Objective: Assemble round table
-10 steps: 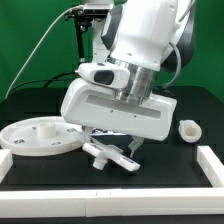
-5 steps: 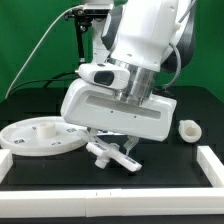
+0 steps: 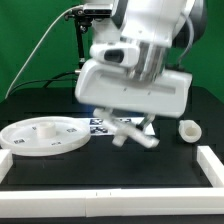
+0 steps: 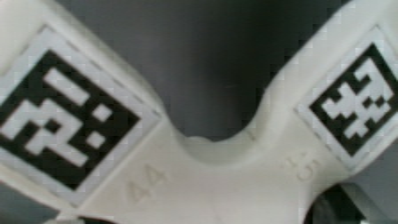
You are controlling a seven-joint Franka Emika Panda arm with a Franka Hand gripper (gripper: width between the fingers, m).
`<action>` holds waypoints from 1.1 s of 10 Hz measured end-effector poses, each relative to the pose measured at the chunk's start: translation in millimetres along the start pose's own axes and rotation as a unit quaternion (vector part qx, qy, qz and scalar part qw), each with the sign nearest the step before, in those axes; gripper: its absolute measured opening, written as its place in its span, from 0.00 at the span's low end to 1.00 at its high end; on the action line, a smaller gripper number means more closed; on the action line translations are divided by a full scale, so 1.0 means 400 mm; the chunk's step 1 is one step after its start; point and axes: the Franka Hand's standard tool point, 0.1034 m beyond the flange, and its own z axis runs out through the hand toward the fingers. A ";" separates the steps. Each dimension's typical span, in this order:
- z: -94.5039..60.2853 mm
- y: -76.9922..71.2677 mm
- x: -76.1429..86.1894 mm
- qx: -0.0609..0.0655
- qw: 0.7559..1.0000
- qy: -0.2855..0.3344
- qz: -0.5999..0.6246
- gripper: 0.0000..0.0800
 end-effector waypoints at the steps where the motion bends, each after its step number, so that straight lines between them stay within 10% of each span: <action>1: -0.038 -0.032 -0.014 0.016 1.000 0.008 0.012 0.56; 6: -0.056 -0.061 -0.035 0.026 0.999 0.009 0.035 0.56; 9: -0.017 -0.114 -0.190 0.038 0.999 -0.002 0.038 0.56; 11: -0.022 -0.110 -0.174 0.037 0.999 0.001 0.039 0.56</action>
Offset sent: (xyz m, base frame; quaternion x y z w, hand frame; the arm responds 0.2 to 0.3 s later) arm 0.0000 0.0000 0.0000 0.0000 0.0000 0.0000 1.0000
